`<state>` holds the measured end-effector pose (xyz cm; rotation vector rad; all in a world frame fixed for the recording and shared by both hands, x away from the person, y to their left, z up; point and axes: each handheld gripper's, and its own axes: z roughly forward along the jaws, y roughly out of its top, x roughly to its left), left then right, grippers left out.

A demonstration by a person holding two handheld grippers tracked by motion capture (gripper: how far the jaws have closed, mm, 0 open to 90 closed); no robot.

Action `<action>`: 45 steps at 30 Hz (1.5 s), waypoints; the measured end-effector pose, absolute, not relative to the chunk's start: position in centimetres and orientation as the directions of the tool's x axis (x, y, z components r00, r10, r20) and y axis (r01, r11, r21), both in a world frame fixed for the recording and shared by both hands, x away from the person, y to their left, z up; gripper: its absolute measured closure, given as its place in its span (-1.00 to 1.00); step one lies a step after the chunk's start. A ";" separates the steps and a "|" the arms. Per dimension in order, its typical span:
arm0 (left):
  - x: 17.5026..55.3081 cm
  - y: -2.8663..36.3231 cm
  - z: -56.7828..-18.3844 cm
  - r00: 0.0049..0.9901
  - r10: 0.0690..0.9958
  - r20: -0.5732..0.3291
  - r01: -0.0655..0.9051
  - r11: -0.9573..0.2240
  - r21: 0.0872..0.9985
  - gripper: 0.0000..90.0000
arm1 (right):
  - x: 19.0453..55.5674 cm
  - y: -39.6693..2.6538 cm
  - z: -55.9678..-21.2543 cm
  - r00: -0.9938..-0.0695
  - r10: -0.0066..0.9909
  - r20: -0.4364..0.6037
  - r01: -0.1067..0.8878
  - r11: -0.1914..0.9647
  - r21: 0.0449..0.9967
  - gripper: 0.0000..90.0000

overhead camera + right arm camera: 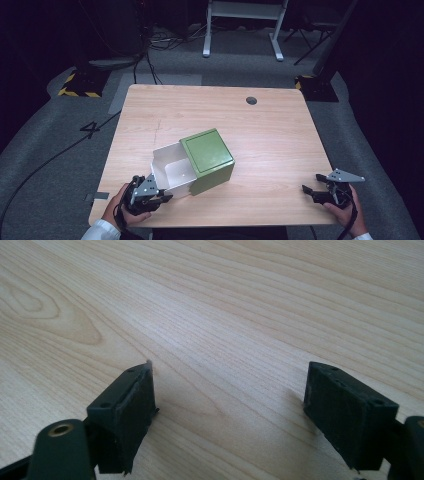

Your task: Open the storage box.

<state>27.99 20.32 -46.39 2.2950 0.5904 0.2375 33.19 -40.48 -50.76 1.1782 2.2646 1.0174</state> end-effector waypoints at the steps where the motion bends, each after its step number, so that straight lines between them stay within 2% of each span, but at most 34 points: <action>1: 27.9 20.4 -46.4 0.876 0.482 -0.005 0.345 -0.620 0.705 0.71 | 33.2 -40.5 -50.8 -0.570 0.821 -0.011 0.538 0.383 0.751 -0.54; 18: 26.7 21.3 -46.8 0.863 0.506 -0.013 0.370 -0.614 0.697 0.57 | 33.2 -40.5 -50.8 -0.570 0.822 -0.010 0.538 0.382 0.751 -0.54; 20: 26.7 21.3 -46.8 0.860 0.509 -0.014 0.373 -0.611 0.699 0.43 | 33.2 -40.5 -50.8 -0.570 0.822 -0.010 0.538 0.383 0.751 -0.54; 23: 26.7 21.2 -46.7 0.853 0.523 0.001 0.373 -0.611 0.698 0.06 | 33.2 -40.5 -50.8 -0.570 0.821 -0.011 0.538 0.383 0.751 -0.54; 27: 26.6 21.4 -46.1 0.842 0.540 0.008 0.362 -0.576 0.733 -0.33 | 33.2 -40.5 -50.8 -0.570 0.821 -0.011 0.538 0.383 0.751 -0.54; 30: 26.3 21.8 -45.0 0.826 0.563 0.030 0.342 -0.542 0.768 -0.54 | 33.2 -40.5 -50.8 -0.570 0.821 -0.011 0.537 0.383 0.751 -0.54; 45: 25.3 24.0 -42.1 0.758 0.638 0.134 0.290 -0.514 0.807 -0.57 | 33.2 -40.5 -50.8 -0.570 0.822 -0.011 0.538 0.383 0.751 -0.54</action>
